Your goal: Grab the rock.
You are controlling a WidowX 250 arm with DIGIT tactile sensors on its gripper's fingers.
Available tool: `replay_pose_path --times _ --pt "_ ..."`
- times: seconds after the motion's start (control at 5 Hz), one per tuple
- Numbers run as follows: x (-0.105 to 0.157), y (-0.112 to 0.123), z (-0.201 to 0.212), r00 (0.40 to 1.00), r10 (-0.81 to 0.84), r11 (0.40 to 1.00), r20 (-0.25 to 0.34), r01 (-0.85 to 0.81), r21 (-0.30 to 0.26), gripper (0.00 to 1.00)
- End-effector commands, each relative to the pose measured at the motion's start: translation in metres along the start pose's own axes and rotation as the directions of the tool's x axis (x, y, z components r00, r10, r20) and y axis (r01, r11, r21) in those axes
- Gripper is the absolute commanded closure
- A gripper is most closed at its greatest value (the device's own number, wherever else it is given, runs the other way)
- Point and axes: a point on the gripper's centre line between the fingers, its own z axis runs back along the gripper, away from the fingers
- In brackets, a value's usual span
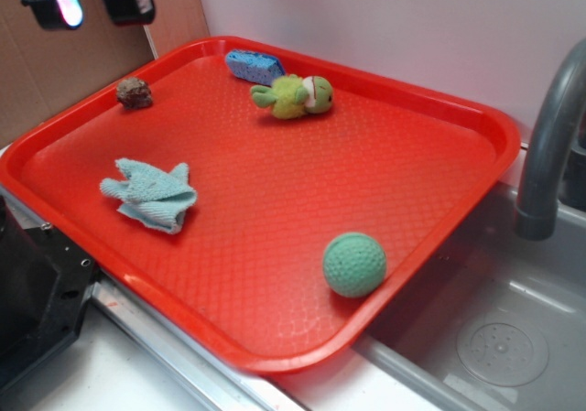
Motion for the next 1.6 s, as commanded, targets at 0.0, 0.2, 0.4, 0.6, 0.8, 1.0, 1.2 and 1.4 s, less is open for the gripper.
replay_pose_path --times 0.0,0.2,0.4,0.6,0.8,1.0,1.2,1.4 --pt "0.008 0.005 0.013 0.998 0.008 1.0 0.055 -0.008 0.001 0.0" --pt "0.008 0.005 0.013 0.998 0.008 1.0 0.055 -0.008 0.001 0.0" --pt "0.052 0.03 -0.038 0.964 0.255 0.967 0.072 -0.253 -0.044 0.0" --pt "0.06 0.025 -0.054 0.861 0.47 0.88 0.195 -0.475 -0.024 0.0" --pt "0.045 0.027 -0.057 0.719 0.657 0.743 0.226 -0.669 -0.033 0.0" --pt "0.035 0.028 -0.046 0.702 0.668 0.729 0.248 -0.683 -0.032 0.0" --pt "0.03 0.036 -0.047 0.729 0.638 0.758 0.246 -0.65 -0.04 0.0" --pt "0.039 0.044 -0.057 0.758 0.599 0.787 0.259 -0.616 -0.019 0.0"
